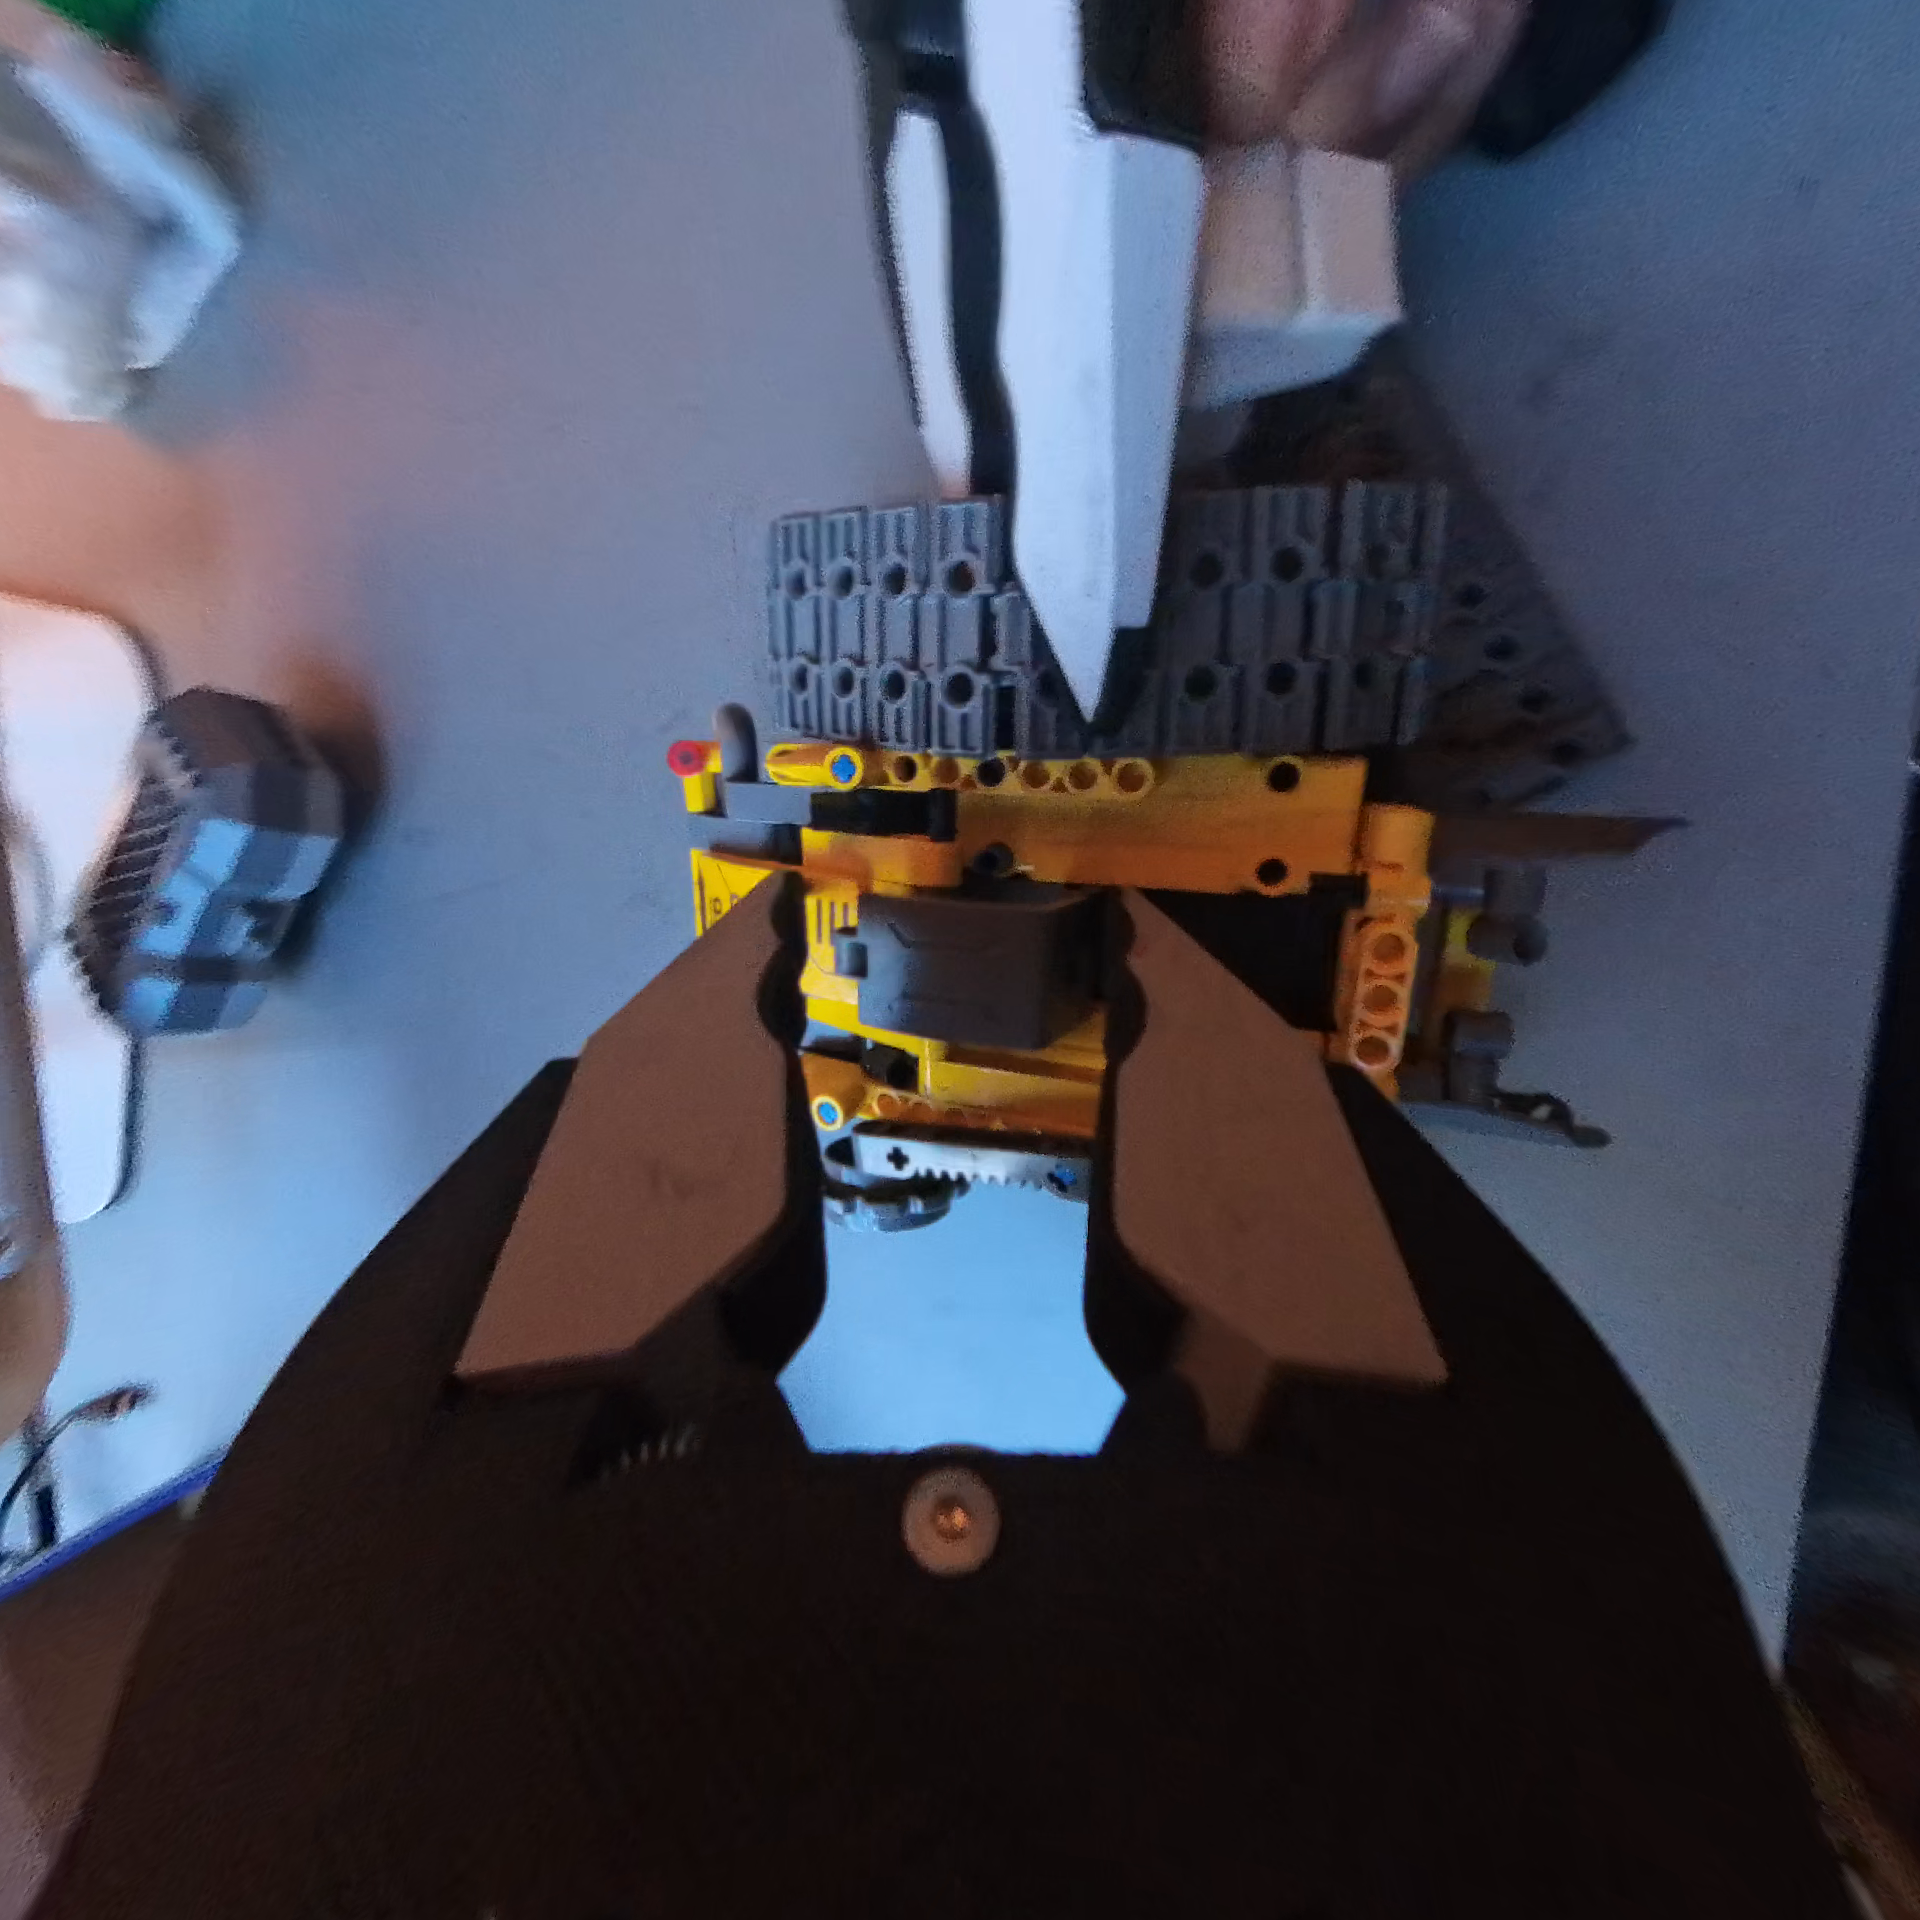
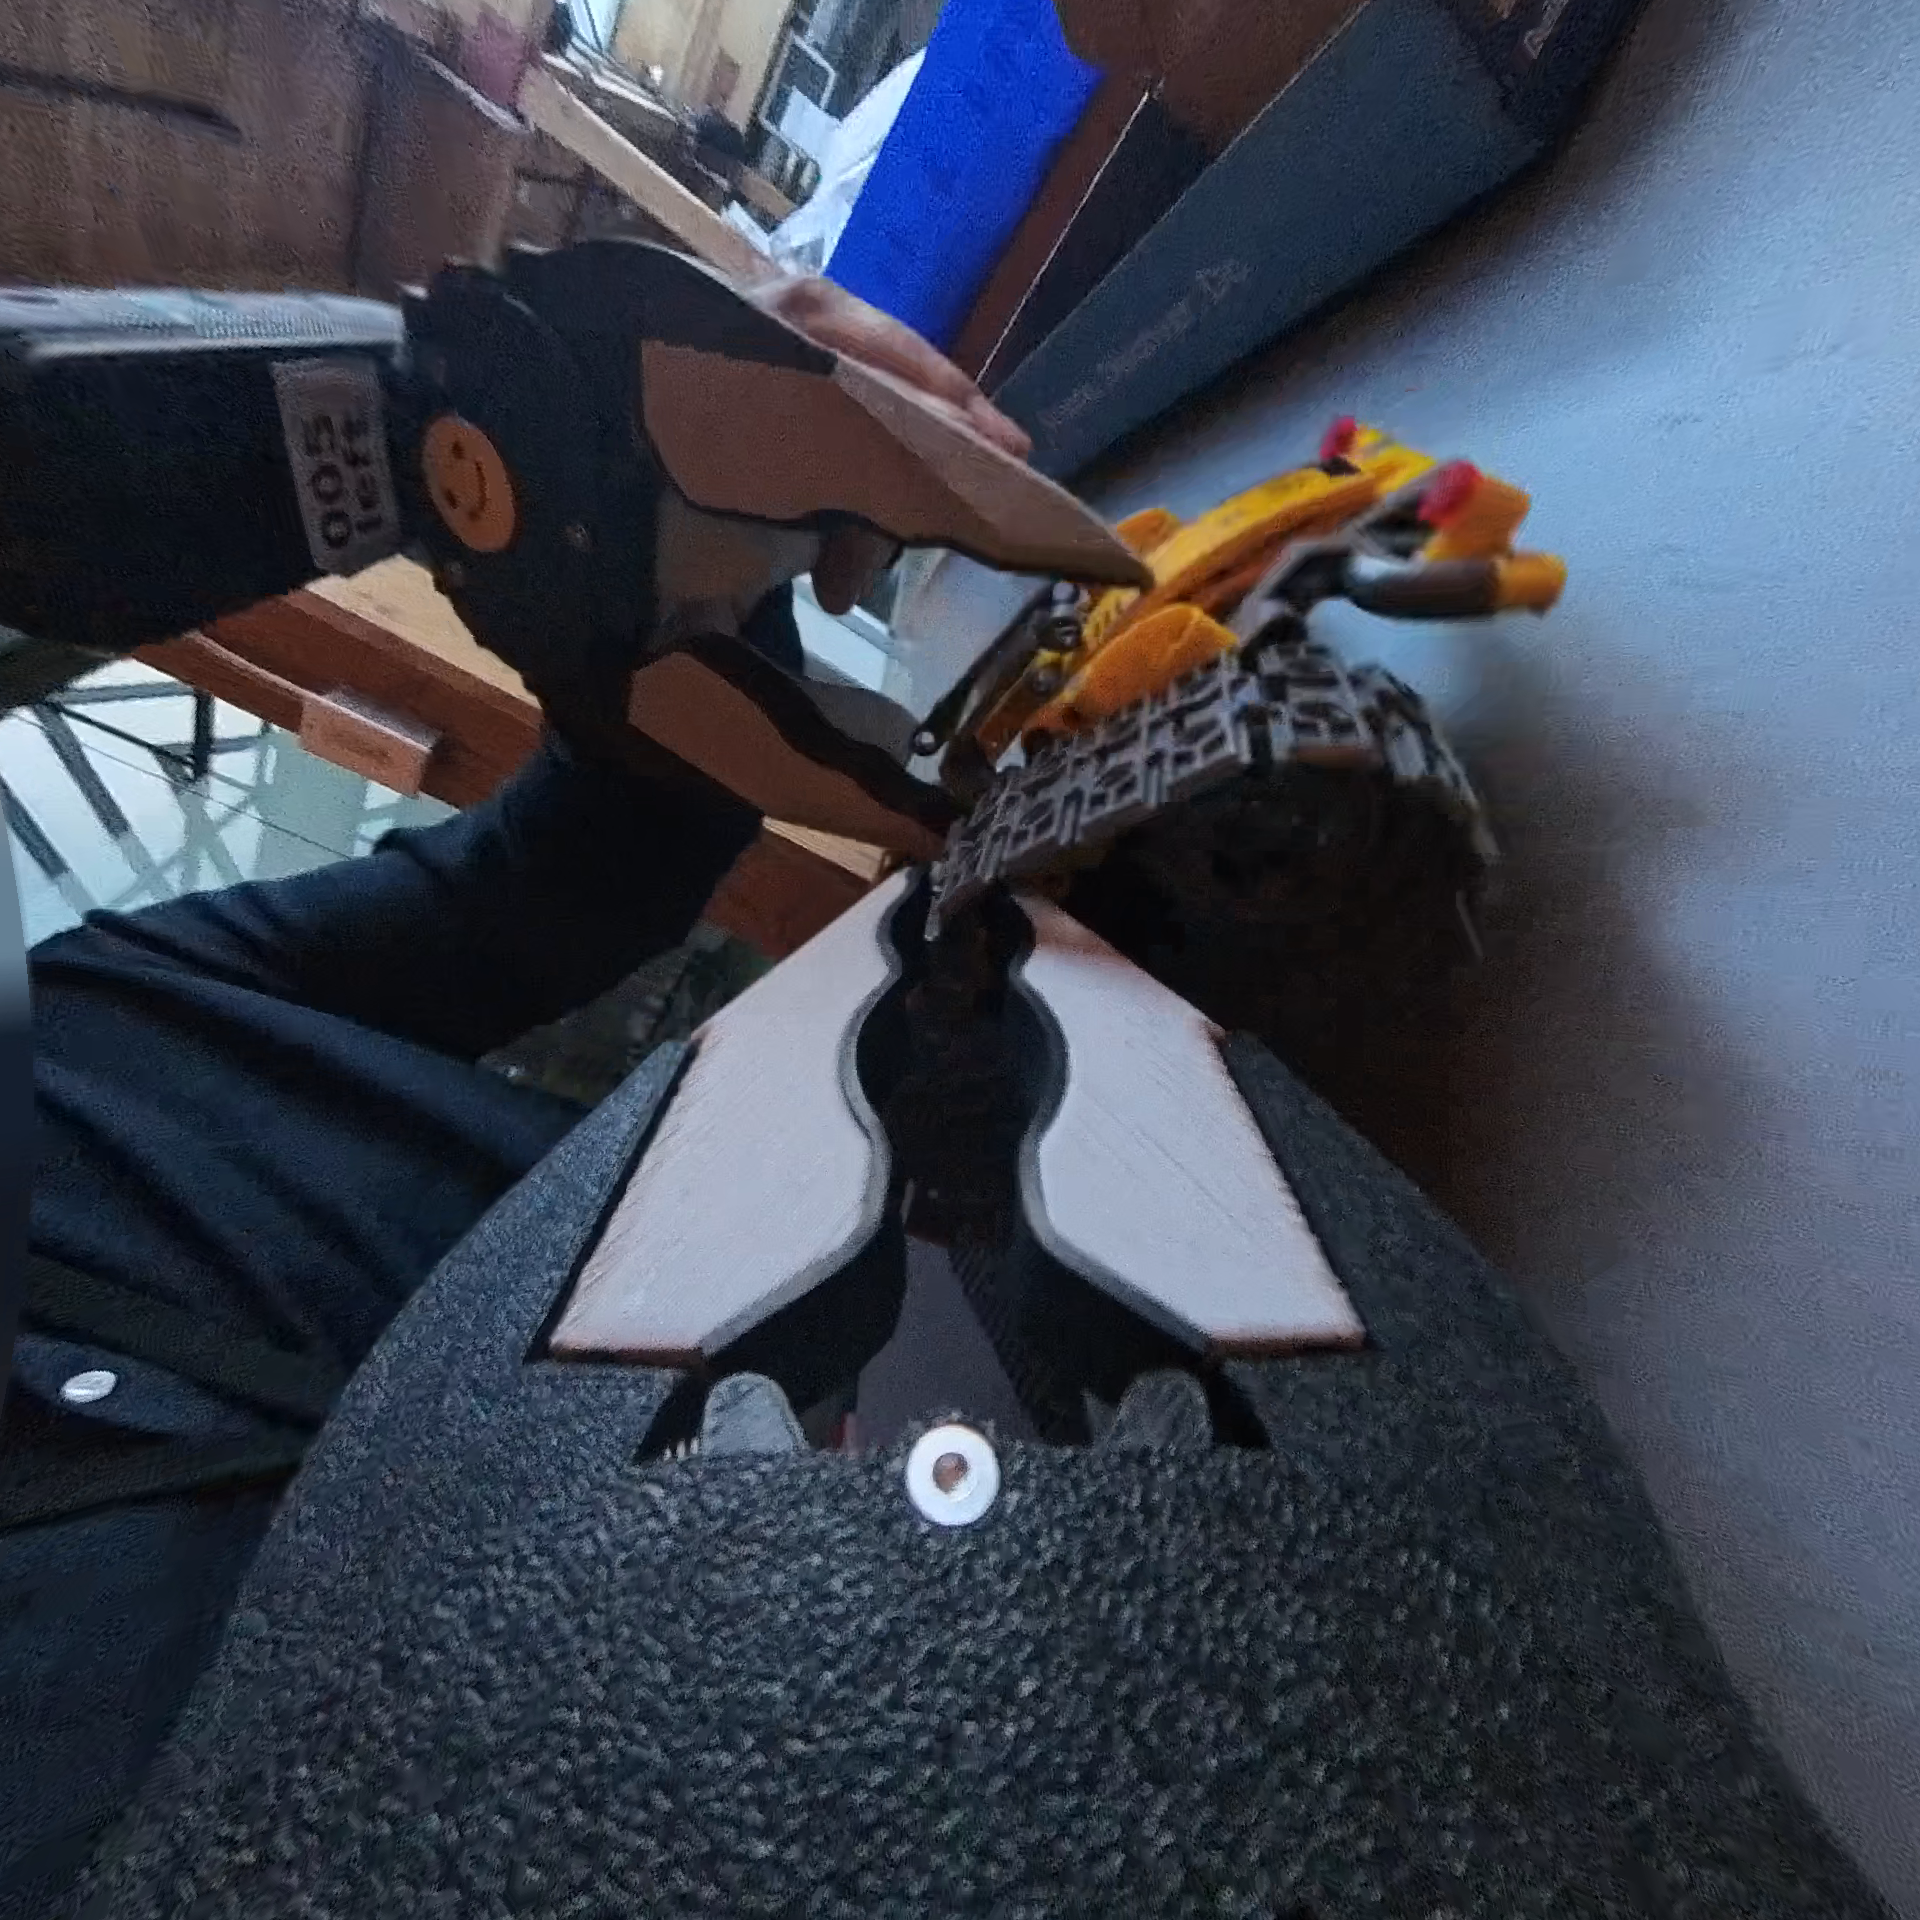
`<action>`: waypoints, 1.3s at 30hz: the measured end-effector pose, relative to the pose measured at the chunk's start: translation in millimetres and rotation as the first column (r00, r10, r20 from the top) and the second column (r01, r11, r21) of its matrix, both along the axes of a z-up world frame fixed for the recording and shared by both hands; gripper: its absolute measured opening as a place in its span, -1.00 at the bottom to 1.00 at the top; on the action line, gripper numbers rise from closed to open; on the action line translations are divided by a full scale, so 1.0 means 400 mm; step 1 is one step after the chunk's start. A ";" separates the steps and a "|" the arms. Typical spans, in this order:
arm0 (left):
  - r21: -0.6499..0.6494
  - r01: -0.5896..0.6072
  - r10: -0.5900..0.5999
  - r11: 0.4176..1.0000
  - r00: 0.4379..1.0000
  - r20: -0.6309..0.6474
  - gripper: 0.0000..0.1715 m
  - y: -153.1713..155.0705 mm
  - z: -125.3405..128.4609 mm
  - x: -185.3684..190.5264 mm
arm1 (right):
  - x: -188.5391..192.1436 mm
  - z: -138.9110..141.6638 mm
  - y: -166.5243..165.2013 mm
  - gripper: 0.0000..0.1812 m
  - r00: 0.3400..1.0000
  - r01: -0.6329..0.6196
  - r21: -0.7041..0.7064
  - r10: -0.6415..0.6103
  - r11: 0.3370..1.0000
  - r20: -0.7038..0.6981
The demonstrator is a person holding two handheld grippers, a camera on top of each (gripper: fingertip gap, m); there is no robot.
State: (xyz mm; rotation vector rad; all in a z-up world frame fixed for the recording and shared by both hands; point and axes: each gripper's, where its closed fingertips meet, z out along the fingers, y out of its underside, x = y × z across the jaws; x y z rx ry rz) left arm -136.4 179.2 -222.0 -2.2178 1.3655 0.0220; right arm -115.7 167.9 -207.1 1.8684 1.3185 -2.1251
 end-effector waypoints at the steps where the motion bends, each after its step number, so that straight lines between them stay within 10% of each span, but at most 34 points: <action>1: -0.024 -0.004 0.004 1.000 1.000 0.012 -0.38 0.001 0.000 -0.002 | 0.000 0.005 0.000 -0.91 1.000 0.006 0.001 -0.006 1.000 -0.010; 8: 0.123 -0.132 0.110 0.984 0.979 0.175 -0.50 0.017 0.016 0.003 | 0.016 0.051 0.053 -0.94 0.977 0.179 -0.121 -0.191 0.976 -0.095; 13: 0.332 -0.327 0.273 0.885 0.941 0.198 -0.50 0.057 0.041 -0.062 | 0.070 0.164 -0.050 -0.93 0.926 -0.055 -0.123 0.005 0.991 -0.377; 15: 0.310 -0.437 0.358 0.844 0.890 0.282 -0.58 0.072 0.036 -0.124 | 0.030 0.093 -0.075 -0.94 0.969 0.009 0.012 -0.006 1.000 -0.249; 25: 0.250 -0.360 0.259 0.899 0.897 0.358 -0.60 0.054 0.047 -0.085 | 0.090 0.196 0.119 -0.93 0.880 0.246 -0.148 -0.285 0.958 -0.380; 39: 0.225 -0.287 0.210 0.931 0.927 0.311 -0.84 0.032 0.068 -0.131 | 0.356 0.421 0.317 -0.93 0.678 0.638 0.145 -0.462 0.756 -0.572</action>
